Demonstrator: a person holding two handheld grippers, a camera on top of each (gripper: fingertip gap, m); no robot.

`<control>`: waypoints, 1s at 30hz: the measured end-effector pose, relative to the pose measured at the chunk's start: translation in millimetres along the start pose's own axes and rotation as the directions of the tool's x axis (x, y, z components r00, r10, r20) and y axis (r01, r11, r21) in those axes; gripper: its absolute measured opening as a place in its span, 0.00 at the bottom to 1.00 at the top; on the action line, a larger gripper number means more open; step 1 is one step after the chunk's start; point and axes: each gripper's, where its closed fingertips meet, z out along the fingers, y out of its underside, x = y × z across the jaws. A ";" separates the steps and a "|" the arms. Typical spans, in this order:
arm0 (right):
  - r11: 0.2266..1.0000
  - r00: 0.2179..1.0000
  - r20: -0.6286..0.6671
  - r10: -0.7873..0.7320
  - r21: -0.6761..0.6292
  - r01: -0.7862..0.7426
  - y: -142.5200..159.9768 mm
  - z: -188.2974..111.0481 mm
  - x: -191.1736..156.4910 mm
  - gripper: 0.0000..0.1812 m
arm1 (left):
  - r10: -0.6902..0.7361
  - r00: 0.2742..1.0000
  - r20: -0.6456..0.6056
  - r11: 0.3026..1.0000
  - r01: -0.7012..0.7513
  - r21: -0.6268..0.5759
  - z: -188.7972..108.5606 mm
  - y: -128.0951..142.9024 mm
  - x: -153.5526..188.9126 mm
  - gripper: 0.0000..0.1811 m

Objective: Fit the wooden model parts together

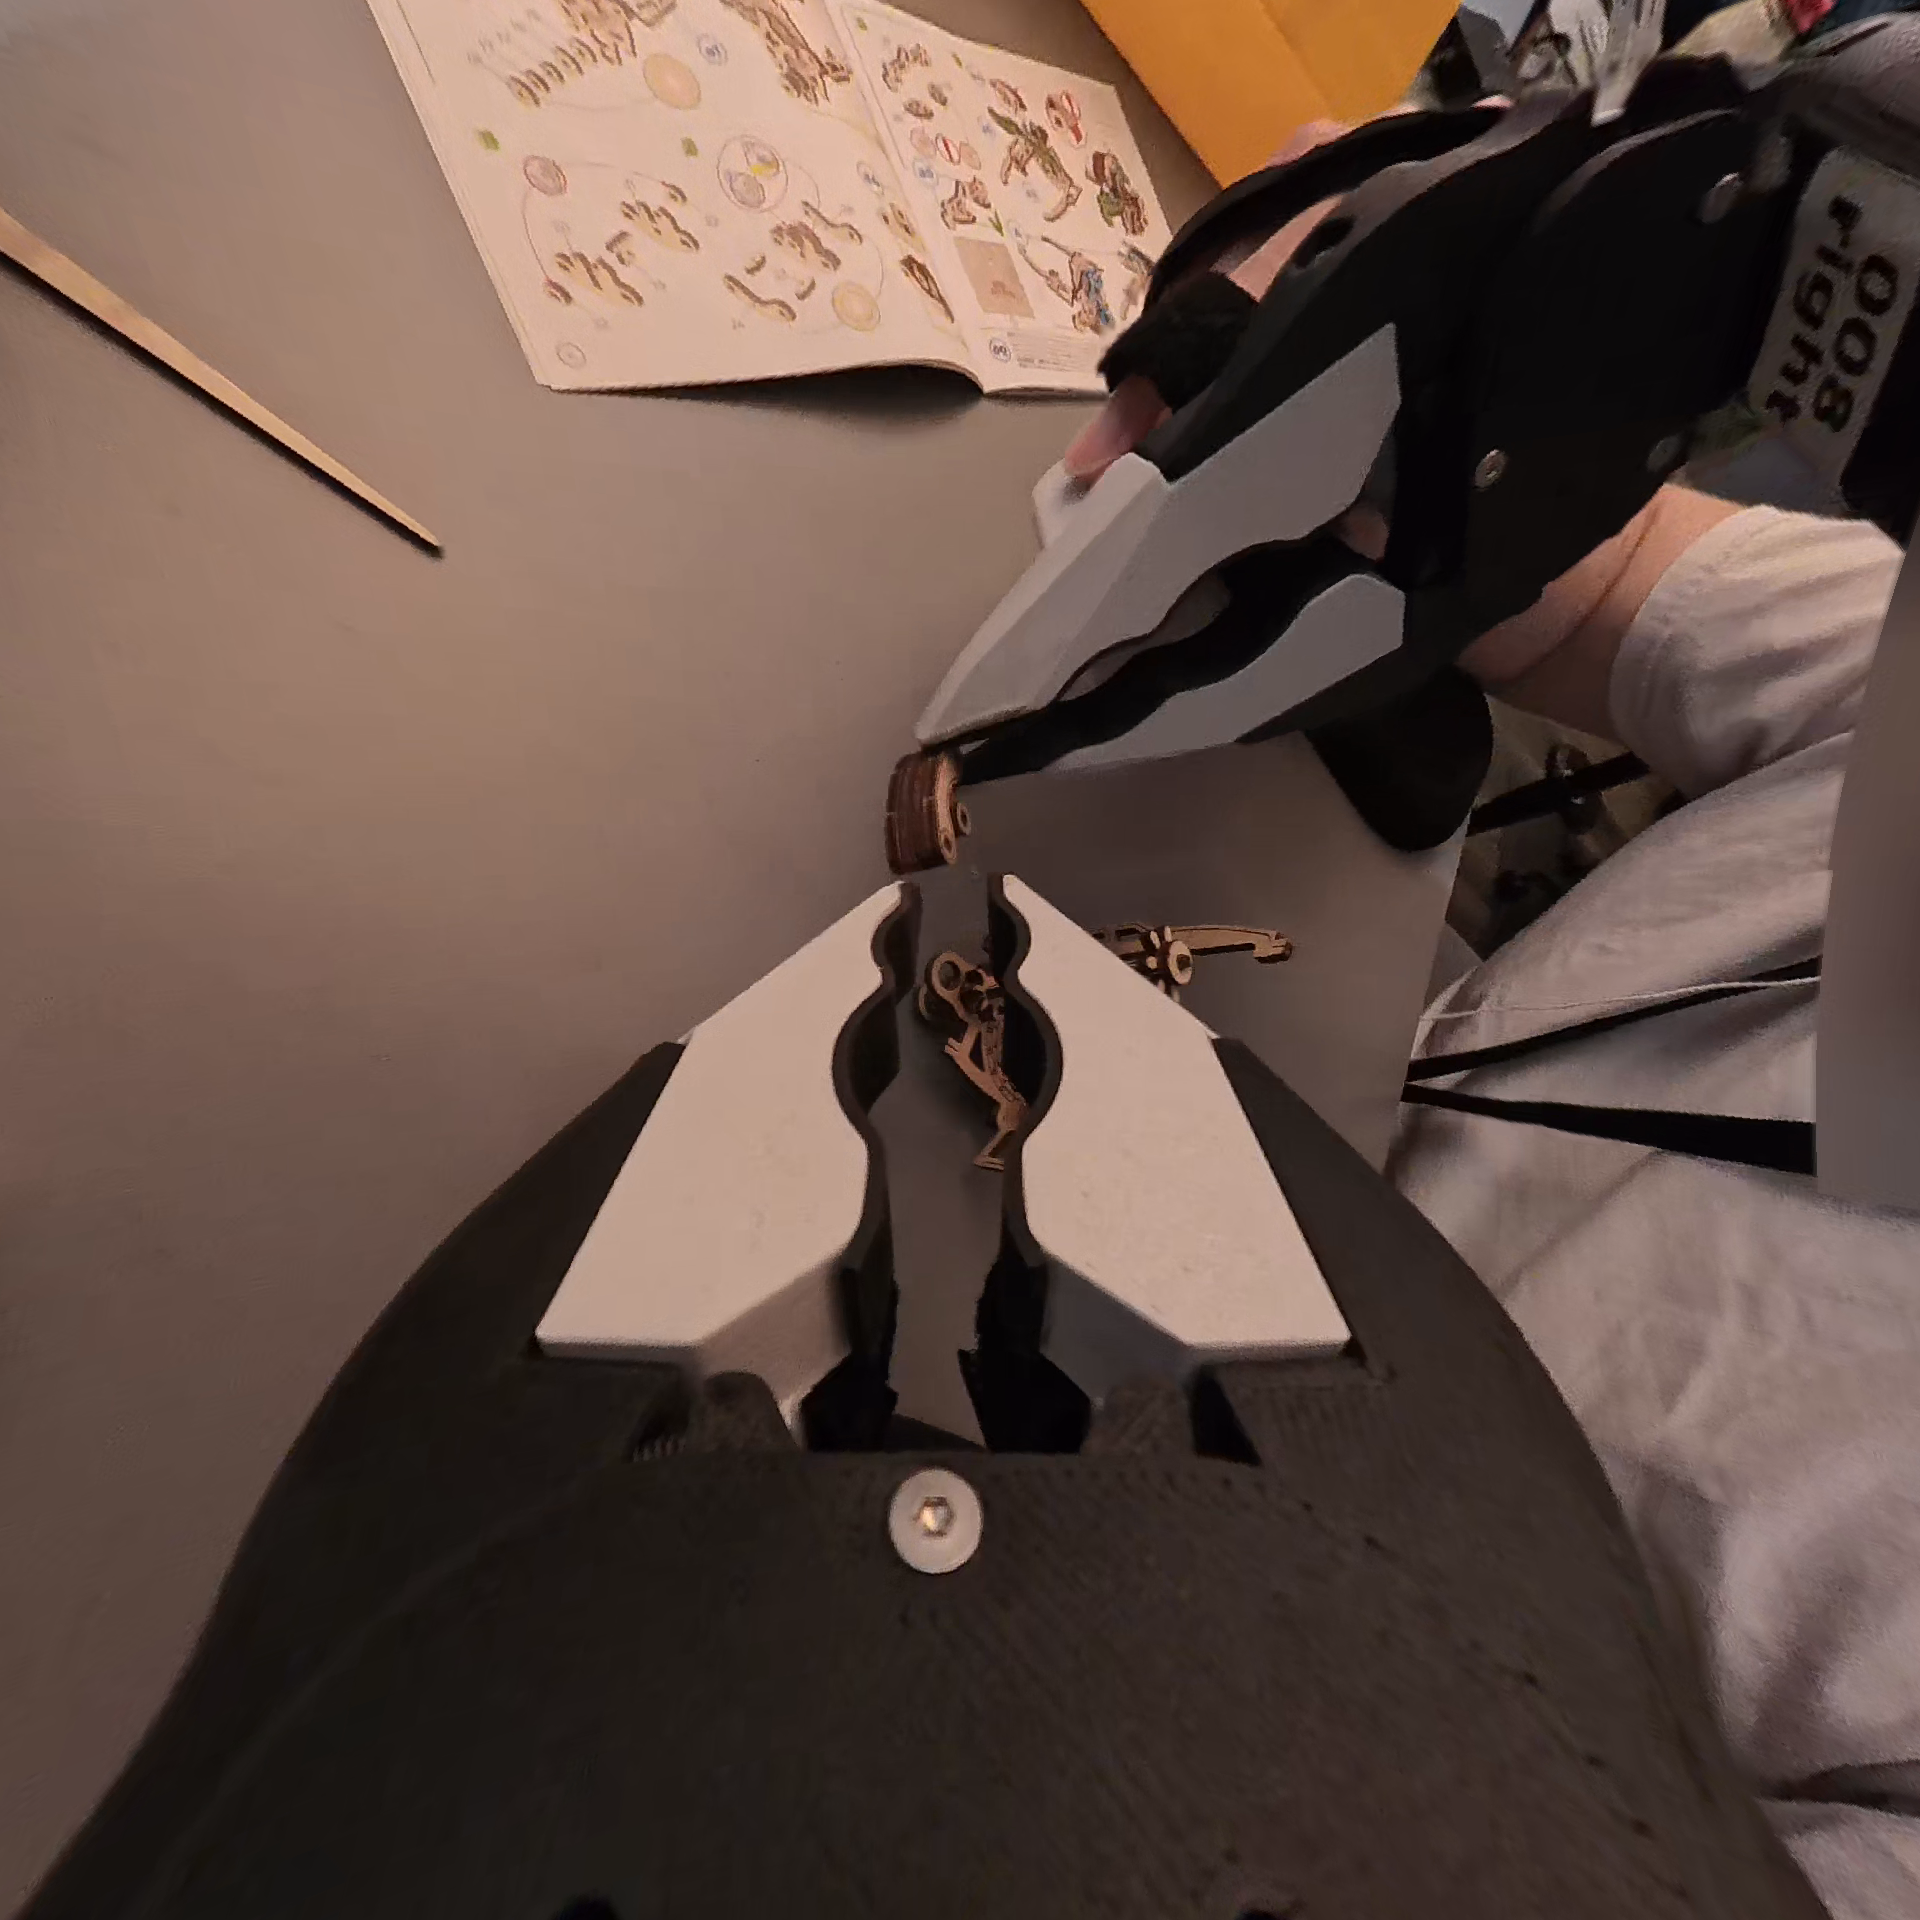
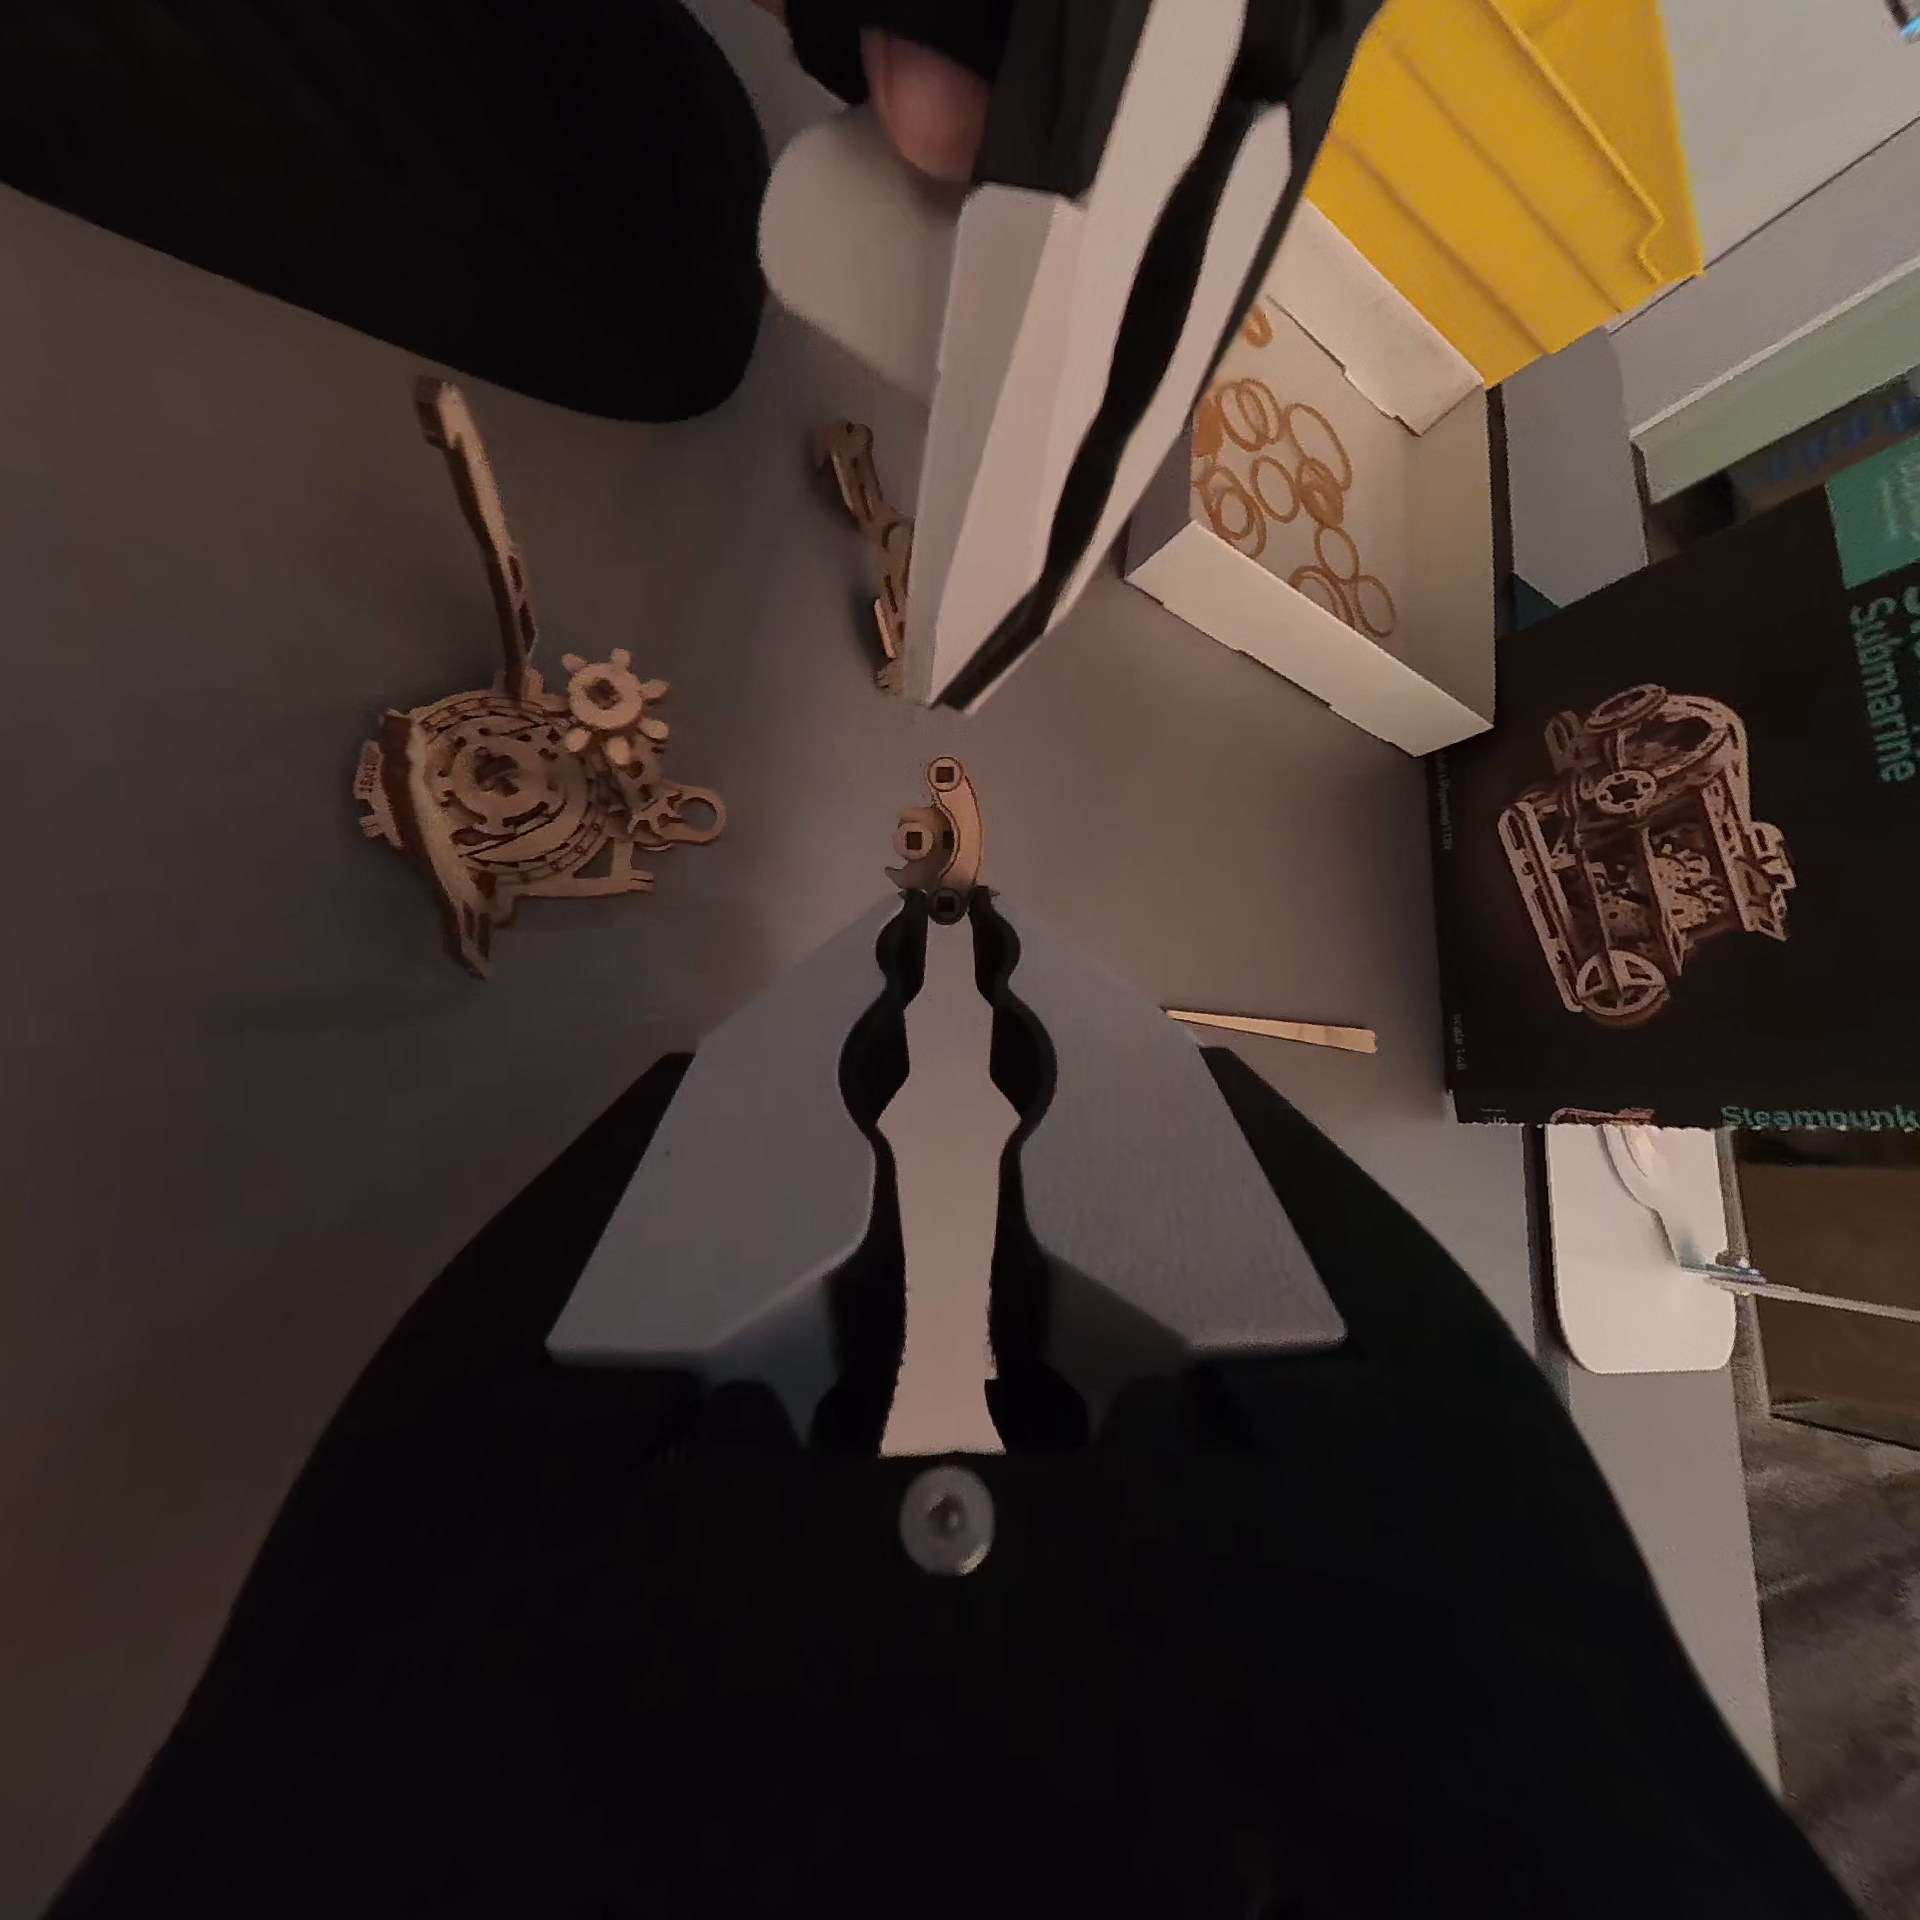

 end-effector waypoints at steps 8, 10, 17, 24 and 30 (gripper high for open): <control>0.996 0.996 -0.029 0.082 0.023 -0.082 7.0 -1.6 18.8 0.04 | 0.059 0.978 0.202 0.979 -0.096 0.178 -38.0 -14.7 -11.9 0.09; 0.995 0.994 -0.039 0.100 0.027 -0.099 8.9 -1.4 23.0 0.04 | 0.082 0.955 0.283 0.965 -0.148 0.218 -45.6 -18.4 -16.6 0.10; 0.990 0.989 -0.045 0.138 0.013 -0.137 21.3 1.9 28.8 0.04 | 0.084 0.906 0.415 0.894 -0.253 0.370 -54.3 -44.6 -23.9 0.16; 0.971 0.972 0.061 0.228 0.054 -0.231 20.9 1.5 24.2 0.04 | 0.164 0.895 0.415 0.862 -0.335 0.380 -55.5 -44.5 -29.4 0.19; 0.944 0.926 0.247 0.285 0.094 -0.316 13.4 -16.2 14.8 0.04 | 0.215 0.895 0.390 0.883 -0.349 0.313 -51.1 -20.2 -13.7 0.22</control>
